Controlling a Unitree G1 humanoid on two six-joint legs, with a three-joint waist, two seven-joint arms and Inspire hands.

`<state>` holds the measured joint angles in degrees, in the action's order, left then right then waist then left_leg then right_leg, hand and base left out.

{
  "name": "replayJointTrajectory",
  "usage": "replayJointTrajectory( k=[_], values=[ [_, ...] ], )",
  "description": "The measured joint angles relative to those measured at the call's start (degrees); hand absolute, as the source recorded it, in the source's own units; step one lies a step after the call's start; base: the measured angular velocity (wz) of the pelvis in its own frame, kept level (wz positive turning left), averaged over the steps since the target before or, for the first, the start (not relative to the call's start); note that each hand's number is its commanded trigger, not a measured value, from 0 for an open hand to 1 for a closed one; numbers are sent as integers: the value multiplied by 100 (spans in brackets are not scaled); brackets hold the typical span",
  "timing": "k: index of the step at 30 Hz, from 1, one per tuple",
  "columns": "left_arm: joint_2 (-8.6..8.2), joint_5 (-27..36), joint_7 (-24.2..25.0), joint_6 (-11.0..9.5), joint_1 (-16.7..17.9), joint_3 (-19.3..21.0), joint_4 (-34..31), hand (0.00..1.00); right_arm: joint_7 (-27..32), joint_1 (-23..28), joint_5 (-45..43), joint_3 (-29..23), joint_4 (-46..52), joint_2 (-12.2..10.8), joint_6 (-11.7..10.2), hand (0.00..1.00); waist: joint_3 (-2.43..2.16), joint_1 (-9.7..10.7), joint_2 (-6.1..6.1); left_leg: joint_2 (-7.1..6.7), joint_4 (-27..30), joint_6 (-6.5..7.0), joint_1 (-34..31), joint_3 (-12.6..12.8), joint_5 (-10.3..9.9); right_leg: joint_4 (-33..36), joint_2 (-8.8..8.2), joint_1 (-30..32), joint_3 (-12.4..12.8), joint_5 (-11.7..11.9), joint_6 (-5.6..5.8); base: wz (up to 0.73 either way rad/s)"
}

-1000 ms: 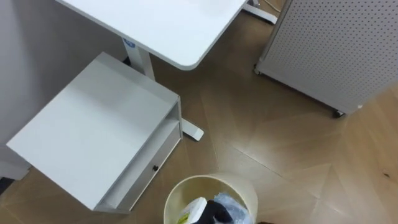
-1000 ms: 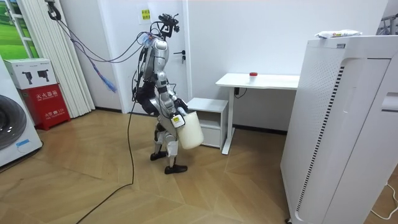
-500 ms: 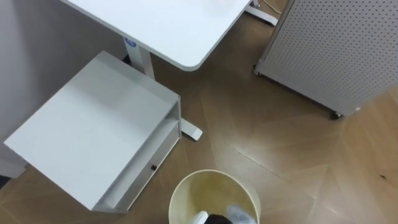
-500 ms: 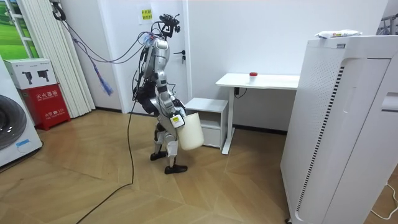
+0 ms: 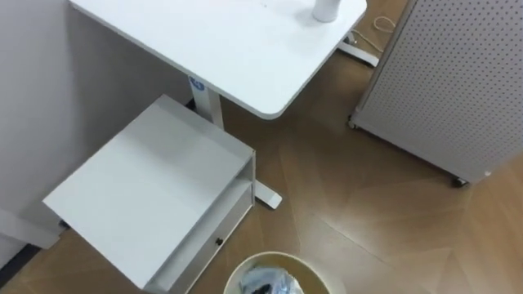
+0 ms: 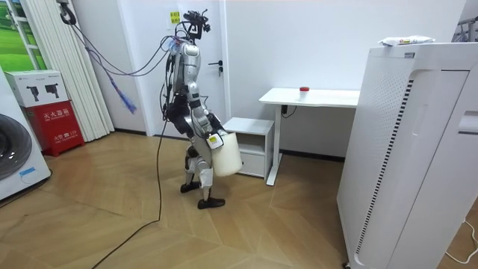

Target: Pick garbage

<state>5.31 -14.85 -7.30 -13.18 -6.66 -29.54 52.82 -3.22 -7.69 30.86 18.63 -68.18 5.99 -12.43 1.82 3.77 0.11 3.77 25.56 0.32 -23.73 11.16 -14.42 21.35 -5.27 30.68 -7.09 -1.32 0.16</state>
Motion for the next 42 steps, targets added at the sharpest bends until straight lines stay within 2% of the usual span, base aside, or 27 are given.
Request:
replayJointTrajectory(
  k=[5,8,10,13,15,18,21,24,28,30,33,37,38,39,40,41,42],
  values=[
    [67,-69,-147,-26,28,320,-198,0,-65,54,25,-449,-66,136,10,100,-3,-86,29,-119,-410,32,609,157,50,-90,-76,-404,44,-52,78,-11],
    [67,-105,-241,-43,29,513,-331,0,-59,226,25,-620,109,150,27,100,-7,-75,30,-141,-605,36,954,199,49,-201,-76,-697,25,-69,105,-9],
    [84,-112,-299,-44,81,633,-521,0,-59,363,6,-657,255,160,63,100,-28,-71,27,-144,-716,37,1151,245,50,-278,-62,-853,20,-74,118,-14],
    [127,-174,-484,-46,235,923,-1007,0,-68,528,-44,-698,413,160,105,100,-45,-72,10,-142,-861,37,1487,419,48,-355,-56,-1059,-85,-70,116,-33],
    [237,-191,-568,-51,409,1086,-1346,0,-65,574,-192,-697,446,161,178,100,-62,-127,-12,-124,-1064,22,1880,747,38,-338,-36,-1192,-195,-46,76,-69],
    [315,-225,-624,-54,589,1369,-1715,0,-64,585,-406,-697,575,166,216,100,-79,-109,-40,-92,-1127,9,2116,986,-35,-263,-70,-1246,-569,-25,-33,-53],
    [401,-222,-674,-55,697,1358,-2076,0,-64,588,-442,-697,578,173,252,100,-100,-71,-65,-15,-1239,-9,2336,1091,-69,-379,-50,-1462,-757,-9,-81,-19],
    [423,-221,-784,-55,710,1362,-2152,0,-57,594,-444,-696,578,195,255,100,-121,-86,-51,38,-1295,-48,2627,1242,-91,-492,17,-1711,-872,19,-119,-19],
    [464,-138,-901,-54,839,1436,-2558,0,-73,600,-447,-698,587,198,249,100,-141,-90,-42,65,-1305,-95,2744,1363,-119,-575,117,-1785,-876,56,-163,-23],
    [461,-31,-1001,-58,848,1537,-2899,0,-66,602,-470,-699,600,200,248,100,-142,-79,-32,142,-1294,-117,2755,1399,-126,-584,153,-1782,-887,70,-188,-14],
    [464,-39,-1222,-101,823,1684,-3233,0,-60,605,-576,-698,665,253,248,100,-138,-56,-22,183,-1282,-149,2779,1479,-138,-580,183,-1771,-936,69,-235,-12],
    [455,-49,-1398,-202,849,1800,-3391,0,-62,707,-684,-700,829,300,249,100,-135,-63,-14,313,-1265,-236,2856,1624,-216,-542,220,-1840,-1248,-5,-374,-14],
    [448,-39,-1442,-218,854,1837,-3391,0,-66,719,-762,-707,847,298,249,100,-131,-94,-15,392,-1208,-300,2921,1722,-261,-454,241,-1878,-1393,-91,-449,-24],
    [443,-33,-1451,-220,871,1909,-3391,0,-73,719,-864,-715,852,299,249,100,-125,-109,-28,466,-1081,-379,3006,1797,-343,-234,239,-1880,-1494,-280,-518,-28],
    [443,-26,-1451,-221,880,1955,-3391,0,-81,728,-870,-713,854,299,249,100,-126,-110,-29,506,-976,-430,3046,1830,-385,-121,253,-1880,-1502,-379,-544,-28],
    [456,85,-1459,-231,881,2040,-3405,0,-114,736,-897,-705,859,292,248,100,-125,-103,-34,624,-575,-519,3005,1860,-498,19,307,-1879,-1449,-610,-573,-23],
    [492,202,-1474,-236,878,2121,-3401,0,-154,742,-945,-696,857,244,249,100,-100,-103,-129,846,349,-484,2703,1767,-488,130,353,-1862,-1187,-813,-598,-24]
  ],
)
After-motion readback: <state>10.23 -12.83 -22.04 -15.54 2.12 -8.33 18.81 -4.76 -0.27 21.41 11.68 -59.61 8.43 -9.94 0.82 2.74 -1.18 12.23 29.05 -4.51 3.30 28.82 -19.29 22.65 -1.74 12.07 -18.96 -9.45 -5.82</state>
